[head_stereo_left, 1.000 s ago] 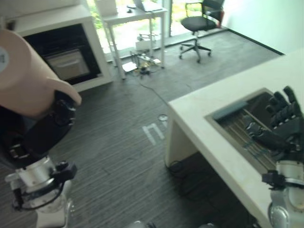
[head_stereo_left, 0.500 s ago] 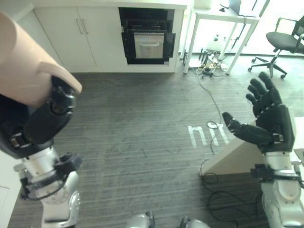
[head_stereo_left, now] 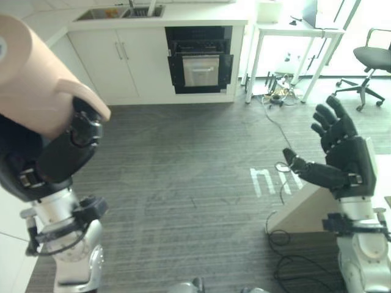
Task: Place the dishes in the dishwasher.
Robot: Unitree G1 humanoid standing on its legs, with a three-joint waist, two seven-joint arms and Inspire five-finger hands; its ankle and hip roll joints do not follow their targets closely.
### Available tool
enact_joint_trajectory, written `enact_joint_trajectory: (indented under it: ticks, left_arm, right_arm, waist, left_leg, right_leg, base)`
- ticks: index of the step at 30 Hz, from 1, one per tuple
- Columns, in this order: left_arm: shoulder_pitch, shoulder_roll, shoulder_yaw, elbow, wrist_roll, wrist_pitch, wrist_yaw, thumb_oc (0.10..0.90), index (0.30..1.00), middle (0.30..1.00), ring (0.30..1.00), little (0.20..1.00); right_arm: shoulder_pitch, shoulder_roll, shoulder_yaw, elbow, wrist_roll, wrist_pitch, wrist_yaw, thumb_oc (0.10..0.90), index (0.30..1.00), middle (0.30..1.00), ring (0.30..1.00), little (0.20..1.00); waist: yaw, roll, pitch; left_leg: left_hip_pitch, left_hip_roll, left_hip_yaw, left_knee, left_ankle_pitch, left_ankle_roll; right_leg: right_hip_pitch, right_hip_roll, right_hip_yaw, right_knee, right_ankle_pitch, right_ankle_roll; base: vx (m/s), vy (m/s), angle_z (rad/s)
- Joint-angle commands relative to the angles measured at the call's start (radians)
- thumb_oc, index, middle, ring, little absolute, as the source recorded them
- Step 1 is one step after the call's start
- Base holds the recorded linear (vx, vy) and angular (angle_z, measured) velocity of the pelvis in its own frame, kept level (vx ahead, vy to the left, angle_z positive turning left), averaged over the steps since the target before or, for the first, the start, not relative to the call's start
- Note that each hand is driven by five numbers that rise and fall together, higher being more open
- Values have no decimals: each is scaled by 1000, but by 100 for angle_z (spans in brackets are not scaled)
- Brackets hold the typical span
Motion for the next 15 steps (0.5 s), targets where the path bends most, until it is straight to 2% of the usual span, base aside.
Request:
enact_joint_trajectory:
  ticks: [1,2,3,6,7,8,9,10,12,13,15]
  left_arm:
    - [-43,42,40,-63,29,-59,18,400,300,300,300,300]
    - [-40,8,-92,-46,-26,-50,74,400,300,300,300,300]
    - [-41,7,-91,-47,-29,-45,73,400,300,300,300,300]
    - [-39,7,-85,-35,-60,-48,62,400,300,300,300,300]
    - [-25,-2,-75,-32,-72,-66,74,400,300,300,300,300]
    - [-25,-3,-75,-32,-75,-69,74,400,300,300,300,300]
    - [-23,-6,-85,-33,-81,-78,69,400,300,300,300,300]
    - [-23,-9,-91,-32,-78,-83,66,400,300,300,300,300]
    - [-16,-16,-100,-27,-65,-89,64,400,300,300,300,300]
    - [-9,-17,-98,-28,-62,-90,66,400,300,300,300,300]
    - [13,-17,-83,-33,-57,-93,83,400,300,300,300,300]
  right_arm:
    - [-89,-37,-37,-72,52,-95,13,800,900,900,900,900]
    - [-84,-84,41,-66,-45,-107,-43,800,900,900,900,900]
    - [-80,-85,38,-67,-39,-109,-40,800,900,900,900,900]
    - [-73,-89,25,-66,-23,-106,-35,800,900,900,900,900]
    - [-76,-102,14,-62,-6,-107,-37,800,900,900,900,900]
    - [-81,-109,14,-62,-5,-104,-42,800,900,900,900,900]
    - [-106,-121,24,-53,-14,-101,-59,800,900,900,900,900]
    - [-113,-119,32,-48,-26,-105,-66,800,900,900,900,900]
    - [-126,-110,46,-39,-42,-97,-72,800,900,900,900,900]
    - [-129,-104,50,-37,-45,-91,-67,800,900,900,900,900]
    - [-119,-90,57,-43,-52,-91,-40,800,900,900,900,900]
  waist:
    - [-19,-12,-43]
    - [-55,-17,-13]
    - [-55,-16,-15]
    - [-56,-19,-18]
    - [-46,-39,-6]
    - [-45,-47,-2]
    - [-35,-68,22]
    - [-34,-63,30]
    - [-31,-49,41]
    - [-28,-38,45]
    - [-25,-1,45]
  left_leg:
    - [65,101,43,50,-140,-59]
    - [42,175,108,50,-80,-107]
    - [42,174,106,50,-80,-108]
    - [49,162,102,50,-81,-110]
    - [69,141,140,50,-26,-113]
    - [78,128,151,50,-4,-113]
    - [63,95,162,137,34,-114]
    - [42,101,152,163,41,-118]
    - [33,116,166,80,77,-120]
    - [15,142,157,50,62,-127]
    - [-63,241,144,50,65,-149]
  right_leg:
    - [45,-7,-22,-36,-65,80]
    - [9,45,30,-36,-91,43]
    - [9,46,29,-36,-93,42]
    - [9,49,28,-36,-100,35]
    - [23,35,15,-36,-105,14]
    - [24,29,15,-36,-106,9]
    - [33,17,24,-36,-110,-14]
    - [36,26,25,-36,-110,-18]
    - [45,38,32,-36,-111,-12]
    - [58,46,44,-36,-126,-1]
    - [75,67,46,-36,-140,13]
  base:
    - [-32,35,10]
    - [-21,22,8]
    - [0,0,0]
    - [42,-97,2]
    - [82,-185,5]
    - [110,-254,3]
    - [62,-119,13]
    - [97,-54,27]
    - [180,108,43]
    - [280,213,28]
    - [260,259,21]
